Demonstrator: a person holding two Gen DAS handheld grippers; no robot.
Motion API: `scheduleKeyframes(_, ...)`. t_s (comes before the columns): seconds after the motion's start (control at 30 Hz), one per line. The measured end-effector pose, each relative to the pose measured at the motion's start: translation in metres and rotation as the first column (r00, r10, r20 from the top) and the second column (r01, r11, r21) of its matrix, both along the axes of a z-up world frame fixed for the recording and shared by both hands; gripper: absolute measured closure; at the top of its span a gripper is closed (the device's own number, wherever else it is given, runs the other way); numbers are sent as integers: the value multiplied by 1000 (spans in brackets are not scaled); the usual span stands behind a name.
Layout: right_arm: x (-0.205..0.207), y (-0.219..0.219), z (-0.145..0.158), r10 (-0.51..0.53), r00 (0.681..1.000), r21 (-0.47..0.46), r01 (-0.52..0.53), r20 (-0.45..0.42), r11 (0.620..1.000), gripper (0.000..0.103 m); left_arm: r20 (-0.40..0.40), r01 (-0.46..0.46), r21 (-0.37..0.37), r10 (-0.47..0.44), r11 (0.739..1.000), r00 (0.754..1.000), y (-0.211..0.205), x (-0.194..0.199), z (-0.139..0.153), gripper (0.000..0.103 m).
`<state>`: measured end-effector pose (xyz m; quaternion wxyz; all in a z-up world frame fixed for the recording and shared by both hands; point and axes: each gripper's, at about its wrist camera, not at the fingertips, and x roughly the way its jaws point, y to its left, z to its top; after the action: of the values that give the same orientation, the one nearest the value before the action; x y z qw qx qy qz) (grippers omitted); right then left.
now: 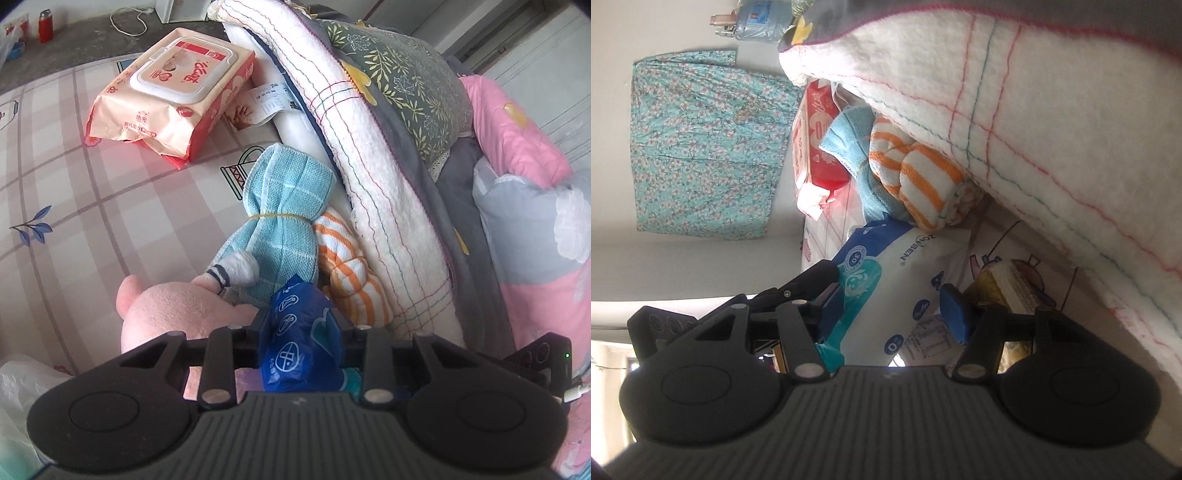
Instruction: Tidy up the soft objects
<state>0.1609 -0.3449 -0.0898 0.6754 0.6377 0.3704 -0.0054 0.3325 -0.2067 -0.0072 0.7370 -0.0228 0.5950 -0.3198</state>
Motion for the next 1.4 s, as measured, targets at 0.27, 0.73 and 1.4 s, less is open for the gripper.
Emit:
scheduleKeyframes(0.27, 6, 5, 5, 4, 999, -45, -2, 51, 999, 48, 10, -35, -54, 36, 998, 999, 16, -13, 11, 73)
scheduleKeyframes(0.73, -8, 24, 71, 77, 973, -178, -38, 217, 983, 48, 127, -96, -232, 128, 968, 984, 65, -58, 74, 77)
scheduleKeyframes(1.4, -10, 121, 139, 291, 894, -212, -229, 340, 950, 60, 134, -222, -420, 302, 880, 944, 184, -116, 106, 87)
